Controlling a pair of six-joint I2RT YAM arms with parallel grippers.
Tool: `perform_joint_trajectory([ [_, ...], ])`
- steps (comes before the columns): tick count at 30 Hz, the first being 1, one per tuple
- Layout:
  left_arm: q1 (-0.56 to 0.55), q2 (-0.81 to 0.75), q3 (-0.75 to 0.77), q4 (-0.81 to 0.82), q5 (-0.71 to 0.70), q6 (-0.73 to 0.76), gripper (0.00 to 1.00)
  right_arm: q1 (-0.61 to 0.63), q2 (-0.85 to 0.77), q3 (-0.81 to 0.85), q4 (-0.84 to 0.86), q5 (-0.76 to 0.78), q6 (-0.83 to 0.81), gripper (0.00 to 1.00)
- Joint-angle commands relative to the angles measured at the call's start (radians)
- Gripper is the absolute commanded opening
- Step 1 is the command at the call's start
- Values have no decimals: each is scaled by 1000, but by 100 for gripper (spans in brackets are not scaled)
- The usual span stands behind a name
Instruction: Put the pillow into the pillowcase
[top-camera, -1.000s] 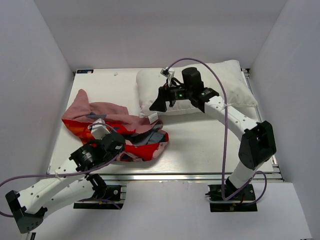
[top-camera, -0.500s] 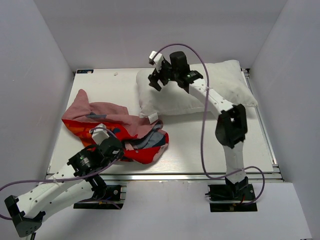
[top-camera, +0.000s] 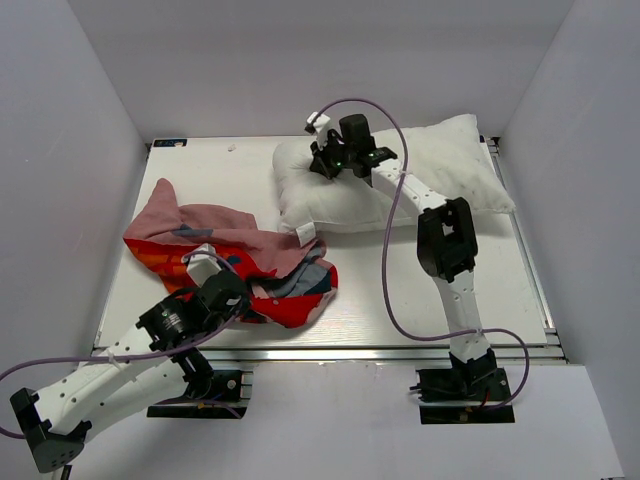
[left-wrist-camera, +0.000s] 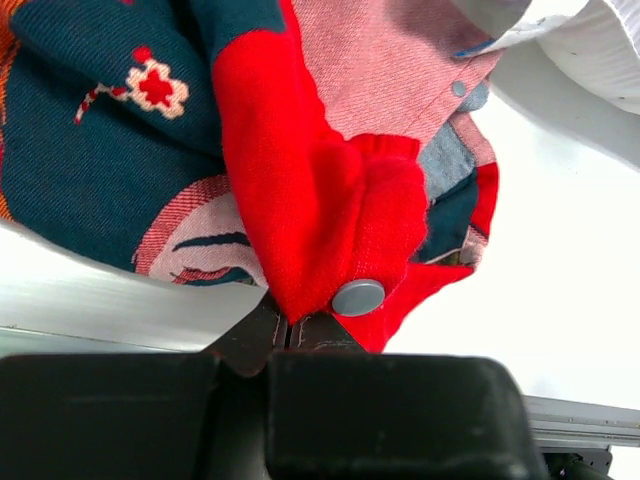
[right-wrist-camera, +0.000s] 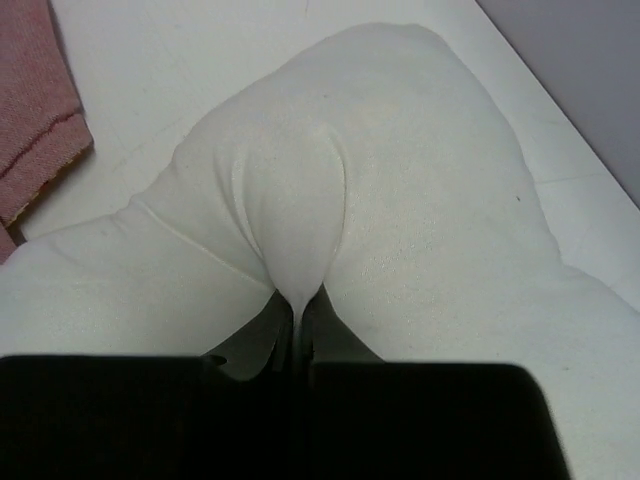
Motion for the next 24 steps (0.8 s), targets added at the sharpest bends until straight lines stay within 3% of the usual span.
perform_joint_trajectory([
  [1, 5, 7, 45, 29, -25, 27, 0, -63, -65, -2, -80, -61, 77, 0],
  [4, 5, 15, 61, 38, -39, 38, 0, -106, -175, 28, -71, -141, 118, 0],
  [7, 5, 16, 75, 53, -63, 44, 0, -135, -340, -66, -51, -248, 94, 0],
  [11, 5, 25, 100, 81, -100, 67, 0, -143, -594, -331, -28, -359, -4, 0],
  [15, 6, 70, 167, 78, -145, 102, 0, -157, -815, -634, -69, -414, -206, 0],
  [19, 6, 128, 271, 76, -172, 155, 0, -162, -994, -817, -199, -451, -398, 0],
  [24, 6, 206, 345, 89, -182, 216, 0, -160, -1093, -947, -203, -515, -414, 0],
])
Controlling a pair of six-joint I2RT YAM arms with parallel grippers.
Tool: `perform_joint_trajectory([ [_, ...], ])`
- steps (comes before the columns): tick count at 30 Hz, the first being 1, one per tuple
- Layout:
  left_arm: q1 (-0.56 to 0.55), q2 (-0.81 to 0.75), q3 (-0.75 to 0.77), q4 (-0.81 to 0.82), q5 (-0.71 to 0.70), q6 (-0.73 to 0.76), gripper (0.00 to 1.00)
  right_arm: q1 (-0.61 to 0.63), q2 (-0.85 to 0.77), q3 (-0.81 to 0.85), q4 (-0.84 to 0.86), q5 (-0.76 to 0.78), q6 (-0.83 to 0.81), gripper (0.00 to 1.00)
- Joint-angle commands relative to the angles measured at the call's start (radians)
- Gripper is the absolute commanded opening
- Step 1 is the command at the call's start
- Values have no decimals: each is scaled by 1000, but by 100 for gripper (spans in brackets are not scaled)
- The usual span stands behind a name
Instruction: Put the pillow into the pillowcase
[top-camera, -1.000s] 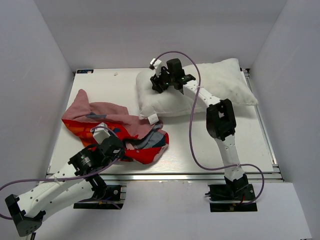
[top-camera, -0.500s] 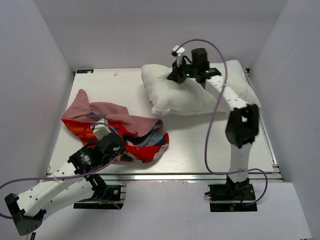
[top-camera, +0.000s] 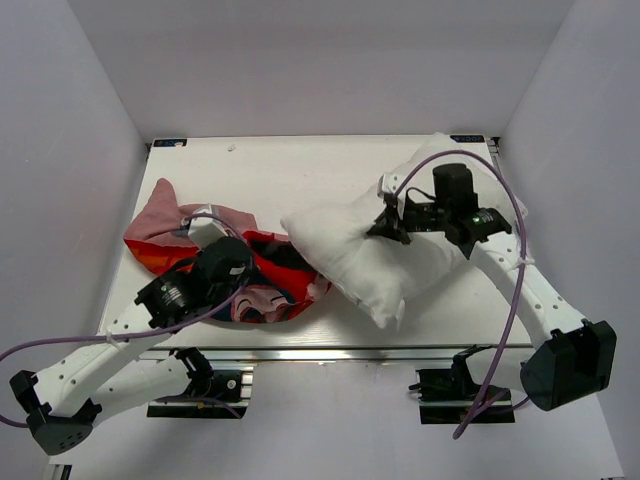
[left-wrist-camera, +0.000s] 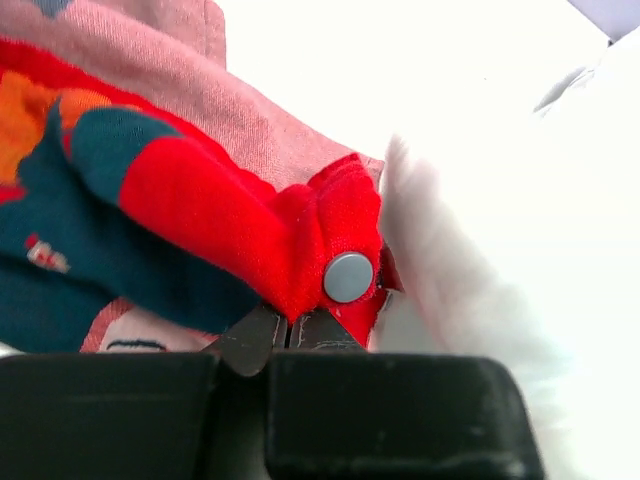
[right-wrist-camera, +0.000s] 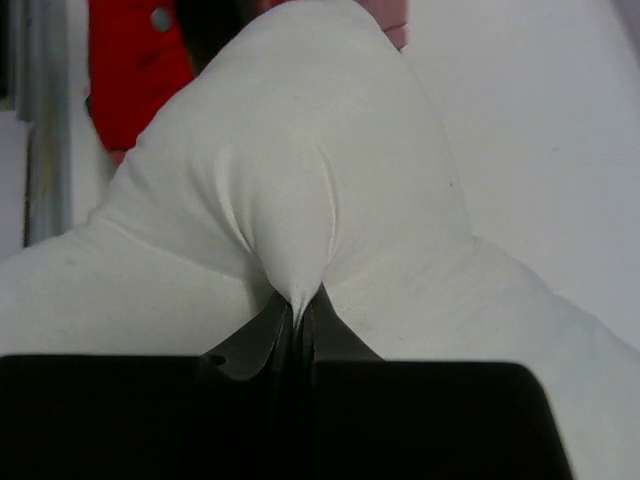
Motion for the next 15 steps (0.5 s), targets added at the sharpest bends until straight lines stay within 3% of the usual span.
perform_joint_trajectory([
  [1, 6, 55, 64, 5, -42, 57, 0, -6, -29, -24, -7, -55, -76, 0],
  [10, 9, 151, 139, -19, -70, 66, 0, 22, -94, -47, -107, -107, -182, 0],
  [15, 67, 236, 206, -113, -62, 24, 0, 24, -181, -82, -90, -89, -194, 0],
])
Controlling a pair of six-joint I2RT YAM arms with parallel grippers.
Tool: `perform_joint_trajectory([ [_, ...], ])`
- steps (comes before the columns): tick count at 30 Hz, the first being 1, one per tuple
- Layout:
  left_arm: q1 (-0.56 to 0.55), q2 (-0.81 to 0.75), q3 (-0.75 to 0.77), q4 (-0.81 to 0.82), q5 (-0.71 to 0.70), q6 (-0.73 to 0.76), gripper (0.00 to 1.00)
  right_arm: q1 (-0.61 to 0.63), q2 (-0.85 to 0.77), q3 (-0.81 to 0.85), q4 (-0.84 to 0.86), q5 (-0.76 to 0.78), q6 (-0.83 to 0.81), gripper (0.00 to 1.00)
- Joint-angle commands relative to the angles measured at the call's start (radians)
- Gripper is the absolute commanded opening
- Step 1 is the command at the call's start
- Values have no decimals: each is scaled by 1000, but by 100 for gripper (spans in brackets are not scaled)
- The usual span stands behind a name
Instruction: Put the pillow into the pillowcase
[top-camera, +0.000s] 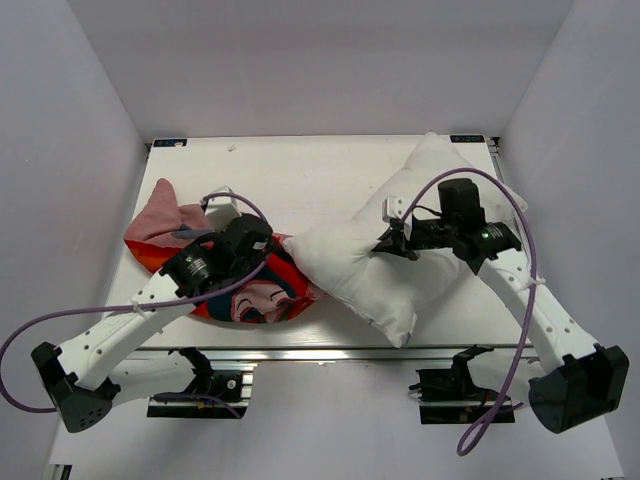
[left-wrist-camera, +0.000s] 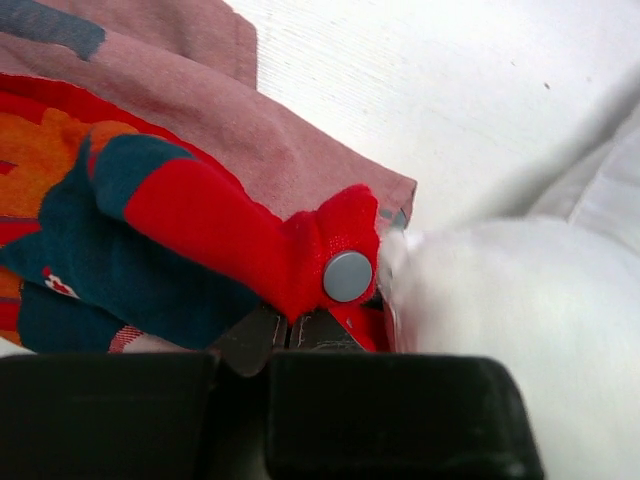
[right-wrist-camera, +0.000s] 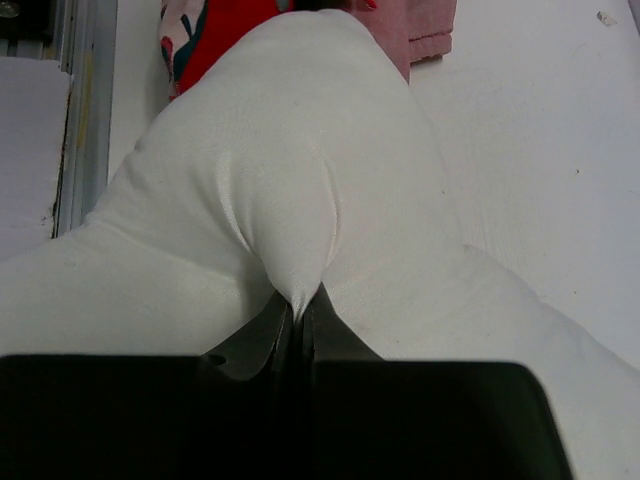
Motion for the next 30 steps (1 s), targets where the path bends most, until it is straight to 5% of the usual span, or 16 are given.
perform_joint_trajectory([
  [1, 41, 30, 65, -62, -32, -21, 0, 6, -85, 1, 30, -36, -42, 0],
  [8, 58, 67, 94, 1, 12, 41, 0, 6, -157, -17, -25, -63, -115, 0],
  [18, 58, -31, 20, 184, 182, 202, 0, 57, -36, 18, 39, -87, -122, 0],
  [30, 58, -52, -97, 310, 575, 286, 0, 259, 122, 43, 281, 21, -95, 0],
])
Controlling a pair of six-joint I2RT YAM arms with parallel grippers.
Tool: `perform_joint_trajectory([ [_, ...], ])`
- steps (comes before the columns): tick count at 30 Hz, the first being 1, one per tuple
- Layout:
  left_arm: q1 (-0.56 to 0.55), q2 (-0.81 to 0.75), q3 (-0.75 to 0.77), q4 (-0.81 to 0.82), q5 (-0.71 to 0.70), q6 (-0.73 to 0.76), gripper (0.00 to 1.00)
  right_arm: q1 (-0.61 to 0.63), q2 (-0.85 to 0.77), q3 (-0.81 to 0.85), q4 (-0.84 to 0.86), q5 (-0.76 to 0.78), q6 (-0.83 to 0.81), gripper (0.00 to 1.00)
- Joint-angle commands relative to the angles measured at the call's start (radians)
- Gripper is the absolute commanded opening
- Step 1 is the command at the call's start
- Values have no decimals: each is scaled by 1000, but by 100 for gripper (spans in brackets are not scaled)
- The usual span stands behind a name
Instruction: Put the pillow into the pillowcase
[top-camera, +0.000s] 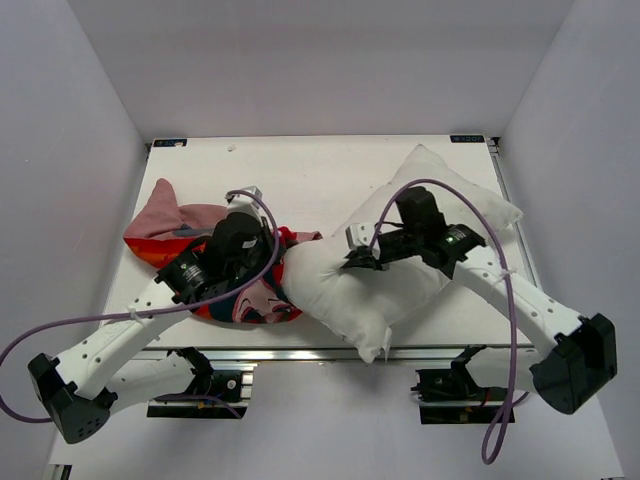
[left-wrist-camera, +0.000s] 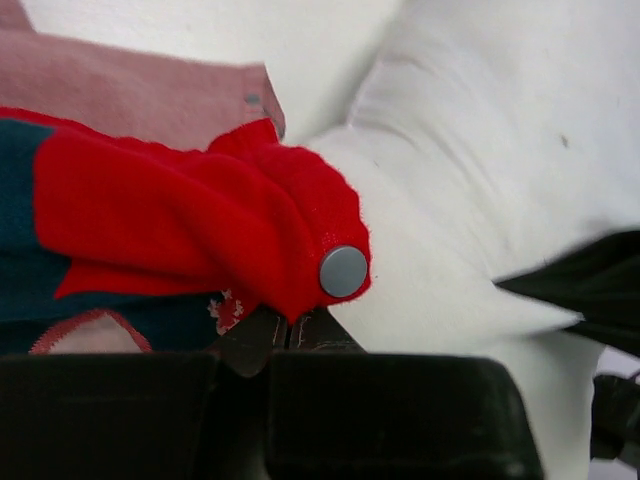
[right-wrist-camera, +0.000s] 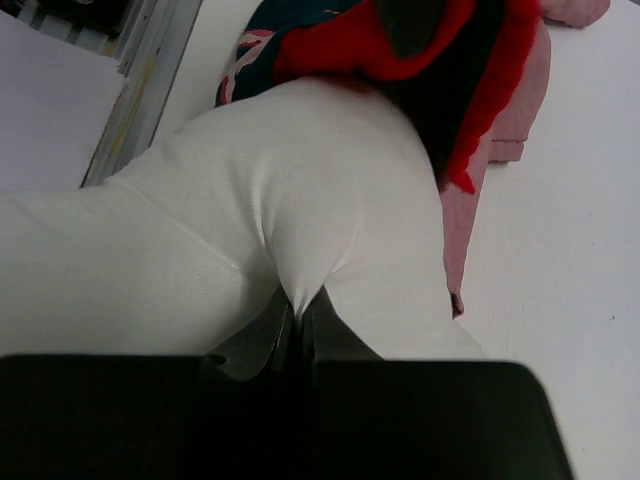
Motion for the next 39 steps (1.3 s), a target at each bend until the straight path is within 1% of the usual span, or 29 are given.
perform_joint_trajectory([
  [1, 2, 11, -21, 70, 164, 30, 0, 22, 69, 98, 233, 24, 18, 0],
  [3, 2, 17, -38, 90, 179, 27, 0, 22, 135, 132, 289, 79, 41, 0],
  [5, 2, 32, -38, 105, 179, 31, 0, 22, 176, 173, 385, 131, 59, 0],
  [6, 3, 38, -32, 114, 175, 33, 0, 22, 217, 186, 419, 195, 67, 0],
  [8, 5, 67, -8, 122, 175, 48, 0, 22, 283, 230, 535, 261, 88, 0],
  [9, 5, 78, 5, 121, 172, 51, 0, 20, 305, 247, 571, 336, 101, 0],
  [12, 11, 113, 52, 107, 144, 68, 0, 0, 382, 325, 652, 419, 139, 0],
  [15, 31, 133, 97, 93, 87, 80, 0, -10, 429, 353, 735, 492, 147, 0],
  [18, 75, 152, 143, 75, 43, 83, 0, -19, 436, 344, 793, 501, 162, 0],
  [20, 127, 160, 157, 76, 28, 80, 0, -20, 434, 336, 778, 480, 158, 0],
  [21, 146, 173, 163, 85, 40, 82, 0, -20, 434, 309, 777, 439, 156, 0],
  [23, 192, 192, 173, 114, 85, 91, 0, -6, 442, 267, 801, 435, 127, 0],
  [26, 218, 254, 204, 133, 159, 105, 0, 17, 494, 212, 924, 493, 87, 0],
  [27, 217, 270, 212, 133, 176, 108, 0, 22, 517, 219, 944, 548, 87, 0],
  [28, 218, 297, 227, 134, 196, 117, 0, 28, 541, 256, 976, 581, 98, 0],
  [29, 218, 310, 235, 131, 230, 120, 0, 28, 590, 281, 984, 637, 121, 0],
  [31, 217, 321, 246, 128, 253, 129, 0, 28, 644, 339, 995, 702, 131, 0],
  [32, 218, 318, 247, 125, 262, 133, 0, 28, 697, 398, 1014, 735, 141, 0],
  [33, 220, 313, 247, 118, 264, 134, 0, 27, 725, 431, 1016, 795, 139, 0],
  [35, 221, 293, 243, 95, 247, 134, 0, 20, 790, 503, 1013, 835, 132, 0],
  [36, 223, 287, 241, 85, 235, 133, 0, 19, 802, 512, 1012, 843, 119, 0],
  [37, 230, 281, 239, 78, 207, 126, 2, 17, 810, 514, 1008, 843, 118, 0],
  [38, 235, 278, 238, 61, 192, 119, 9, 17, 807, 508, 995, 830, 115, 0],
  [39, 241, 272, 236, 49, 175, 110, 19, 17, 795, 473, 955, 778, 112, 0],
])
